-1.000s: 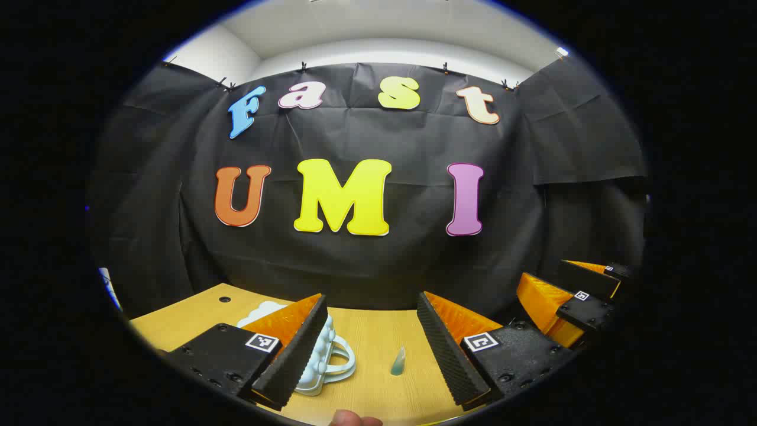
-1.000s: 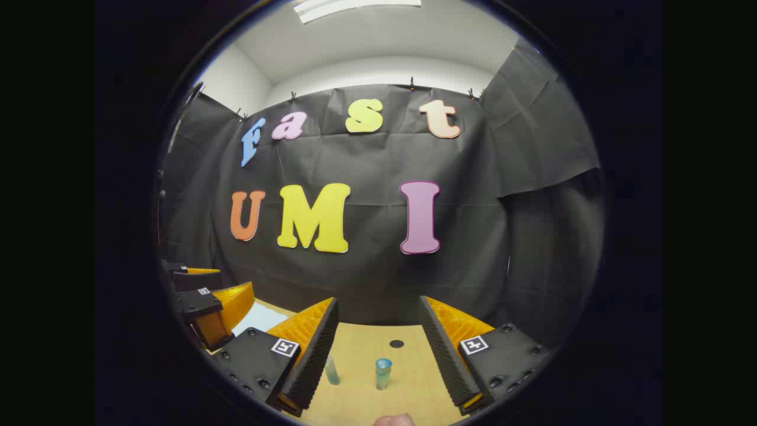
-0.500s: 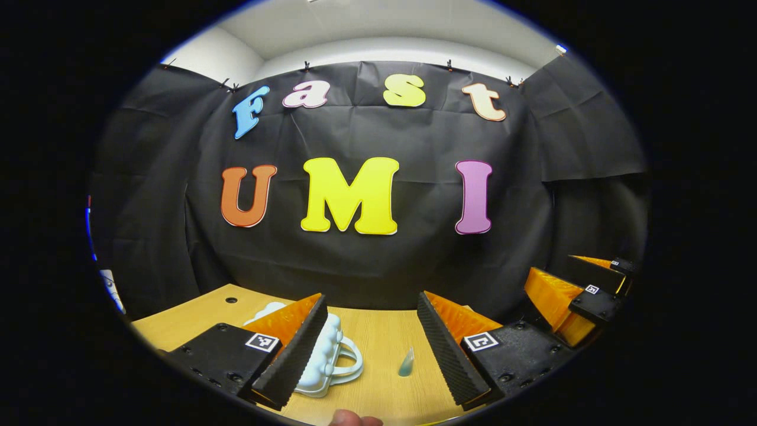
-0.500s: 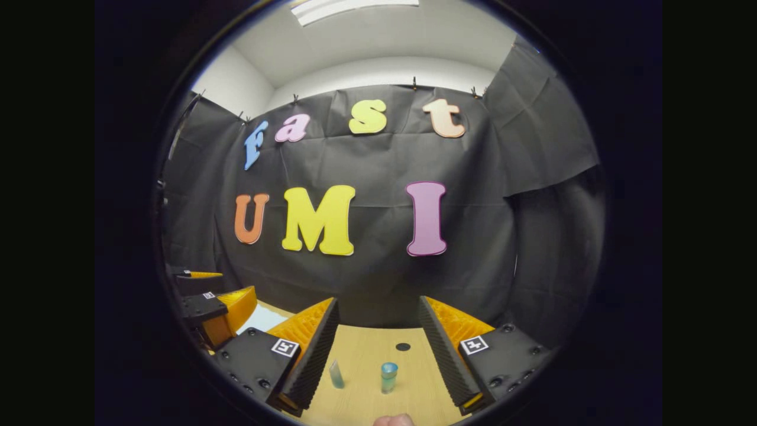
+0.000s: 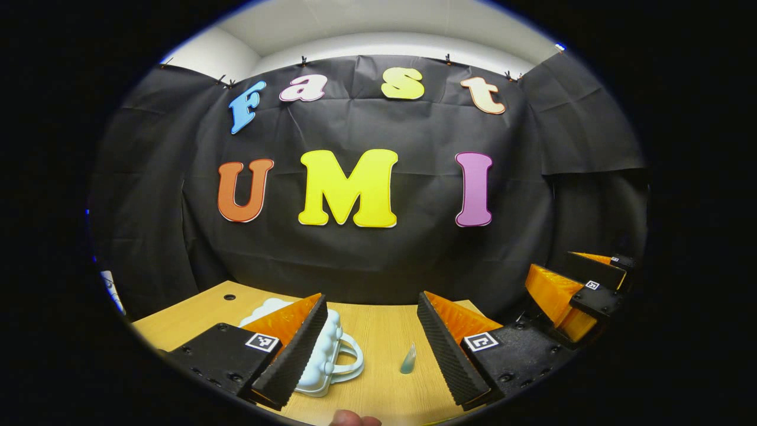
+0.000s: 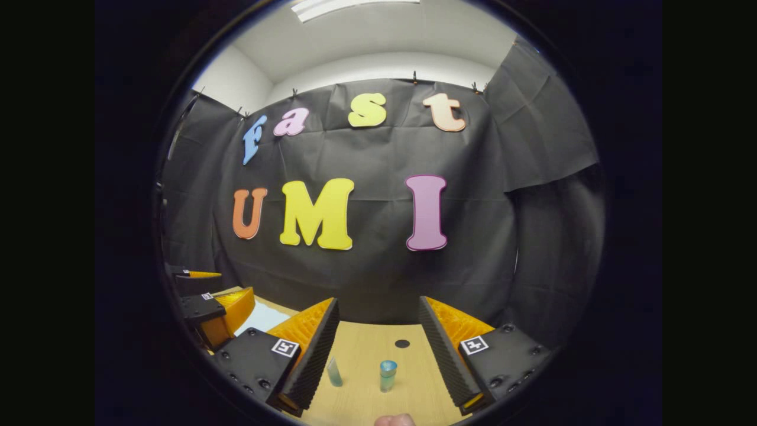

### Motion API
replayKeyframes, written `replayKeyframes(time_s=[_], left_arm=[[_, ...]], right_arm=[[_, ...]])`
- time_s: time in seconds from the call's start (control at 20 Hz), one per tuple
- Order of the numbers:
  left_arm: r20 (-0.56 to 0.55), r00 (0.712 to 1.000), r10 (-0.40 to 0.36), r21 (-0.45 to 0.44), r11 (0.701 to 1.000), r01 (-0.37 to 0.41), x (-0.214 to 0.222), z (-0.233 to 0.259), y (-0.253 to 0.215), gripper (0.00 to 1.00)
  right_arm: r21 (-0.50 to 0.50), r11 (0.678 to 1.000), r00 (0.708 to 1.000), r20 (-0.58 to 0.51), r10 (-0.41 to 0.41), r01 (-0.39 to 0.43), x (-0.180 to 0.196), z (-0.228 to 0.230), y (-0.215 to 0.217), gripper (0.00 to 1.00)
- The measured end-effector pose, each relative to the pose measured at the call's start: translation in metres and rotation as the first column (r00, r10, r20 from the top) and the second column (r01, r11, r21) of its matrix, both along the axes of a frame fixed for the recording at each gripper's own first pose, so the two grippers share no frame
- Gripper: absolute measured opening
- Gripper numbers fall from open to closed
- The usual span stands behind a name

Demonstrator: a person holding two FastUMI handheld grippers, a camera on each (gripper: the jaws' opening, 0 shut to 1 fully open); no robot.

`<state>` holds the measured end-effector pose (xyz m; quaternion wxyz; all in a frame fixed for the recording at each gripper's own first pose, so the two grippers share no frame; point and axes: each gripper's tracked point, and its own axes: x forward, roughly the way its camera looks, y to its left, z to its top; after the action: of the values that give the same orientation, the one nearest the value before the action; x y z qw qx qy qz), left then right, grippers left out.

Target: First open the suitcase, pack the skin care products into it, and then close the suitcase.

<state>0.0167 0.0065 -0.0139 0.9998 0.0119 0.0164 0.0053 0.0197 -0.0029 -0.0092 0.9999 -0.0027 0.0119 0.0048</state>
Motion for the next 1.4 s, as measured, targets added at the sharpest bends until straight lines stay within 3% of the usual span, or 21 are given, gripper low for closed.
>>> replayKeyframes(time_s=[0.15, 0.3, 0.5, 0.65, 0.85, 0.9, 1.05, 1.15, 1.3, 1.4], left_arm=[[0.010, 0.999, -0.046, 0.036, 0.998, 0.046, 0.008, 0.000, 0.000, 0.97], [-0.034, 0.996, -0.080, 0.151, 0.985, 0.085, 0.022, -0.018, 0.011, 0.97], [-0.199, 0.969, -0.150, 0.362, 0.907, 0.215, 0.041, -0.074, 0.017, 0.99], [-0.373, 0.914, -0.161, 0.460, 0.823, 0.332, 0.049, -0.143, 0.019, 0.99], [-0.522, 0.847, -0.099, 0.570, 0.698, 0.433, 0.061, -0.204, 0.031, 0.98], [-0.557, 0.828, -0.067, 0.607, 0.647, 0.461, 0.060, -0.215, 0.036, 0.98], [-0.615, 0.789, 0.021, 0.710, 0.450, 0.541, 0.071, -0.236, 0.049, 0.97], [-0.639, 0.766, 0.061, 0.716, 0.410, 0.565, 0.076, -0.250, 0.057, 0.91], [-0.629, 0.771, 0.097, 0.748, 0.345, 0.567, 0.091, -0.250, 0.061, 0.88], [-0.649, 0.752, 0.116, 0.742, 0.315, 0.592, 0.094, -0.259, 0.063, 0.83]], right_arm=[[-0.013, 1.000, 1.000, 0.001, -0.011, 0.011, 0.004, 0.000, -0.010, 0.80], [-0.030, 0.999, 1.000, -0.003, -0.026, 0.026, 0.008, -0.006, -0.021, 0.80], [-0.077, 0.994, 0.996, -0.041, -0.081, 0.078, 0.010, -0.028, -0.046, 0.79], [-0.061, 0.993, 0.990, -0.089, -0.107, 0.102, 0.008, -0.041, -0.061, 0.80], [-0.069, 0.987, 0.982, -0.114, -0.150, 0.143, 0.006, -0.049, -0.080, 0.80], [-0.070, 0.985, 0.979, -0.122, -0.163, 0.156, 0.004, -0.053, -0.085, 0.80], [-0.063, 0.980, 0.970, -0.138, -0.198, 0.191, -0.001, -0.060, -0.096, 0.80], [-0.073, 0.975, 0.967, -0.130, -0.217, 0.209, -0.004, -0.058, -0.103, 0.80], [-0.077, 0.970, 0.962, -0.126, -0.241, 0.233, -0.005, -0.059, -0.114, 0.80], [-0.071, 0.967, 0.957, -0.139, -0.254, 0.247, -0.007, -0.064, -0.118, 0.80]])
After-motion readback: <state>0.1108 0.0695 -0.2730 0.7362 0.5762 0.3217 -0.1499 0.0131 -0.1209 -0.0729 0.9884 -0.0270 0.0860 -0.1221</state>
